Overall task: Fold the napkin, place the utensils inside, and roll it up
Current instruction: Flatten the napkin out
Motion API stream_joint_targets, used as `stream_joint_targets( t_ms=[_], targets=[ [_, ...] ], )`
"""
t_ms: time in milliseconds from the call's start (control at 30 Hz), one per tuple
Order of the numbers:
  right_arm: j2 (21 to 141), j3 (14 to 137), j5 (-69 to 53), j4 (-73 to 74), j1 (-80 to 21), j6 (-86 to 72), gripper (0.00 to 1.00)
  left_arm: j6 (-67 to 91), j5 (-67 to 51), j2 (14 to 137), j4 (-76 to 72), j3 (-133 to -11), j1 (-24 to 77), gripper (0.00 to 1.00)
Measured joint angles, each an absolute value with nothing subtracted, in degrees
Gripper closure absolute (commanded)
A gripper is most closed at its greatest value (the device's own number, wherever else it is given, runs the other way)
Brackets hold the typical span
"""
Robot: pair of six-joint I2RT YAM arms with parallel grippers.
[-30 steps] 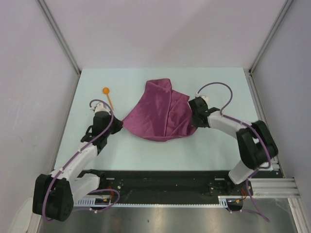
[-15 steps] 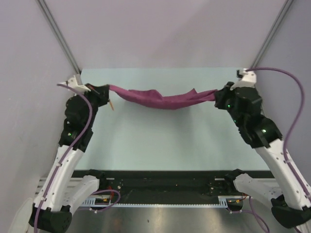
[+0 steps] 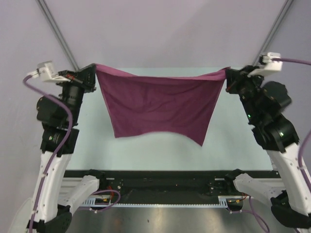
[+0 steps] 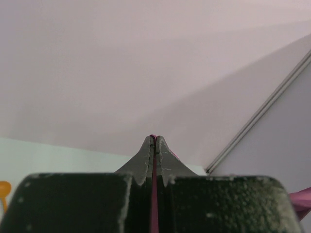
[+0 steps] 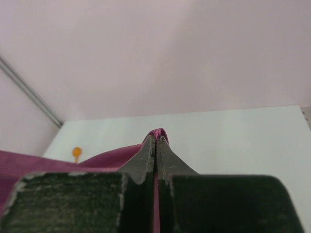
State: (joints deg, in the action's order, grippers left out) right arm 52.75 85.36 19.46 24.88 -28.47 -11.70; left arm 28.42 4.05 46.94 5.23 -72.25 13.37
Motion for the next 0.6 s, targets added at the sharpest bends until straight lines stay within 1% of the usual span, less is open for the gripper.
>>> stream_joint_targets(
  t_ms=[200,300,433,600],
  targets=[
    [64.14,84.58,18.81,22.98,-24.14,-9.89,1.0,26.98,3.9,58.24,6.26,-72.34,13.3,1.0],
    [66.52,83.7,17.85,22.81,-22.15,-9.78,1.0,26.44,3.9,62.59,8.47,-72.34,13.32,1.0],
    [65.65,83.68,17.52,21.04,-21.37,-9.13,1.0,26.39,4.16,62.94,10.0,-72.36,13.32,1.0],
    [60.66,82.59,17.56,18.55,-22.13,-7.35,1.0,25.76,4.56,59.53,10.76,-73.28,13.3,1.0]
  ],
)
